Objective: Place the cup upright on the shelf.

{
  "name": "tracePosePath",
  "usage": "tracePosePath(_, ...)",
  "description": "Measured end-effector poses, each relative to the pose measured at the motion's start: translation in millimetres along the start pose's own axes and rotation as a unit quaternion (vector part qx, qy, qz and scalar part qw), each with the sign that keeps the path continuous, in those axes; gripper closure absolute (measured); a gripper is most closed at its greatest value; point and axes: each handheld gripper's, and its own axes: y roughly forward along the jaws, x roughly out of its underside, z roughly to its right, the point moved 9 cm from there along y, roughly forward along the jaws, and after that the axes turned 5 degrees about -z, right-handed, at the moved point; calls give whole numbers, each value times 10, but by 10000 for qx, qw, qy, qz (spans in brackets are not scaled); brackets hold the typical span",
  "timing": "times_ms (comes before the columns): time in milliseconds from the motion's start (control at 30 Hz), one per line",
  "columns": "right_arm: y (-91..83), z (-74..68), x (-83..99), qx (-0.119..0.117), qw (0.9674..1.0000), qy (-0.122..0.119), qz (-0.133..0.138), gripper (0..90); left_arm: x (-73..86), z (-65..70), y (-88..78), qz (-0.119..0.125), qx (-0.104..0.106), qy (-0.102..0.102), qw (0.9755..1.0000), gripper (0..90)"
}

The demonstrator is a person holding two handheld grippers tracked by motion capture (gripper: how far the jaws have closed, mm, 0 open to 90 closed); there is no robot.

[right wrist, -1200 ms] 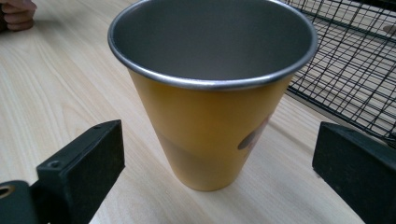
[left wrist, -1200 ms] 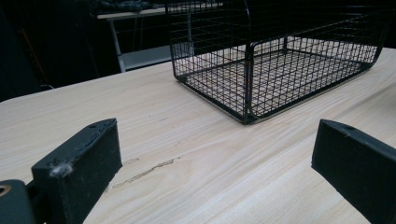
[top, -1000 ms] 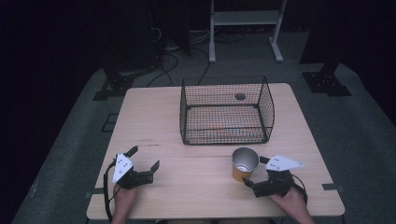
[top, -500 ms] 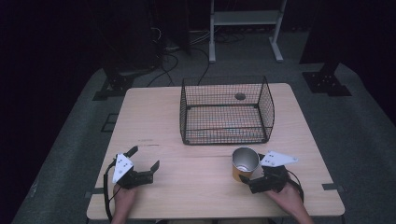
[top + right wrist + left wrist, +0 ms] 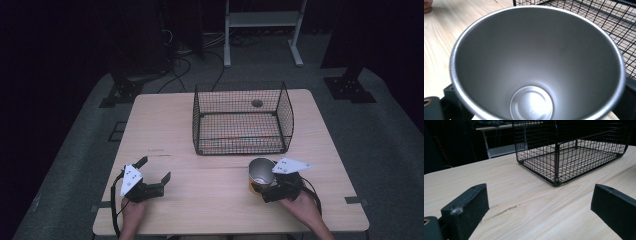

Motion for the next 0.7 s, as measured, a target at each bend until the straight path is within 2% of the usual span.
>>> tracePosePath(200, 18, 7, -11, 26, 10000, 26, 37, 19, 0, 0, 1, 3, -2, -4, 10000, 8)
tracePosePath(433, 8, -17, -34, -95, 9998, 29, 167, 133, 0, -2, 1, 3, -5, -15, 10000, 8)
tracePosePath(700, -13, -17, -42, -194, 9996, 125, 174, 138, 0, -2, 0, 4, -1, -15, 10000, 8)
